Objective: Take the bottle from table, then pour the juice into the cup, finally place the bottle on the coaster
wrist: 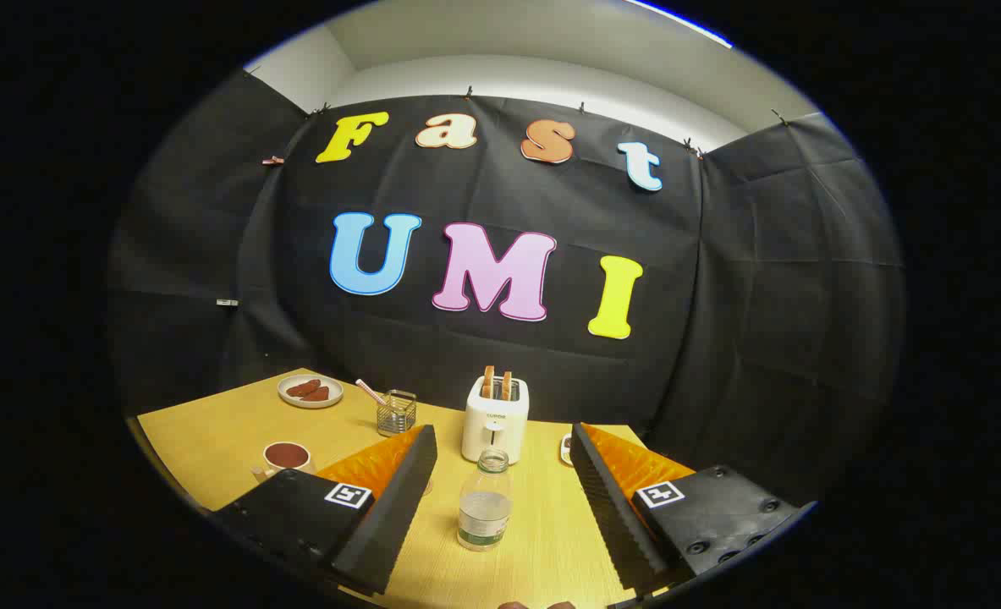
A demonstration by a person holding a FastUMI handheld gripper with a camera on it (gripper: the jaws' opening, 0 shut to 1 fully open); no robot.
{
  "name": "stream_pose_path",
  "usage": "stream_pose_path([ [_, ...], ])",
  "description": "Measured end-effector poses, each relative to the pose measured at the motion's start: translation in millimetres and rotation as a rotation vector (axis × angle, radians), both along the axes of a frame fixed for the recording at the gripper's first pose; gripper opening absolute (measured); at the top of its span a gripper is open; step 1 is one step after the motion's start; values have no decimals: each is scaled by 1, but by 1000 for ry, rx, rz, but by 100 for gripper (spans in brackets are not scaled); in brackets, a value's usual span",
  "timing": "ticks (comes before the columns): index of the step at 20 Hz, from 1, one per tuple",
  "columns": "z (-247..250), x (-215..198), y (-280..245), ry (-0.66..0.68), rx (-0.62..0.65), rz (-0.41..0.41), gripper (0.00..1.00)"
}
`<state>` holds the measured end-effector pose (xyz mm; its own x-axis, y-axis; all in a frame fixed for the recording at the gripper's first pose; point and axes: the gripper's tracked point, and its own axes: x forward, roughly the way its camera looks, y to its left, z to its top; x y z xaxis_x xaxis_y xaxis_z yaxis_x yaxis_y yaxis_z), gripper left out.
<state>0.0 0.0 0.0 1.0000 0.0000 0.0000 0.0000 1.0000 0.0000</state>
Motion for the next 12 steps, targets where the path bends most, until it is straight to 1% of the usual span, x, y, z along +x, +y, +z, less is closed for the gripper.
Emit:
stream_pose_path([
  [6, -10, -4, 1, 34, 12, 18, 97],
  [12, -16, -2, -7, 47, 34, -5, 97],
])
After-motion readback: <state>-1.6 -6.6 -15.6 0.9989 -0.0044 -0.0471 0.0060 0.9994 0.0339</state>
